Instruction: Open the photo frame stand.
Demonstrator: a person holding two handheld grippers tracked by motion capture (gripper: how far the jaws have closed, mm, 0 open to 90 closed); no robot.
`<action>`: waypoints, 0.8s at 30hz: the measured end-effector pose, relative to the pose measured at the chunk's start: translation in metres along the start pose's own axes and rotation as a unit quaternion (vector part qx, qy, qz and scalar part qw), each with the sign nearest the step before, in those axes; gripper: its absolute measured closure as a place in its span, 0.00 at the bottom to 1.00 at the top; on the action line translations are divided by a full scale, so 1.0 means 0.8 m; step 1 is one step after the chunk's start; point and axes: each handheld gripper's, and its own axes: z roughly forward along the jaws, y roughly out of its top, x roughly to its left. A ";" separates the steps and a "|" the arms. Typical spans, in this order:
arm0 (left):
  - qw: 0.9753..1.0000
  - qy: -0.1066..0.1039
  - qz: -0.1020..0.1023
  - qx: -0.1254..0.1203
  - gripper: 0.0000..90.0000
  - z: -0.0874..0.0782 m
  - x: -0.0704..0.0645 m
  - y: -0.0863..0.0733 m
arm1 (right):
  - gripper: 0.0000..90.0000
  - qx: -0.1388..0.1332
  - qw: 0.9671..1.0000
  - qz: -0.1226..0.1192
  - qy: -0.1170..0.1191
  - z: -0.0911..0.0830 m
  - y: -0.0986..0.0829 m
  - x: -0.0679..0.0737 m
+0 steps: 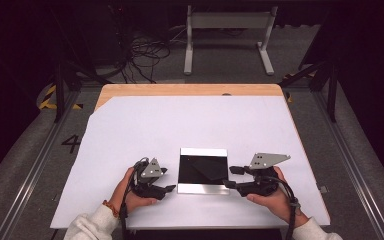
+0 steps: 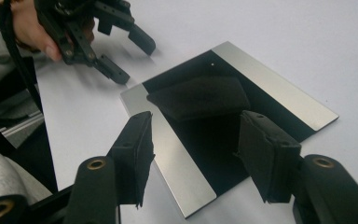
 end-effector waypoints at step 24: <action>1.000 -0.001 0.015 0.003 0.39 0.003 -0.007 0.003 | 0.41 0.004 0.988 0.146 0.058 0.029 0.002 -0.027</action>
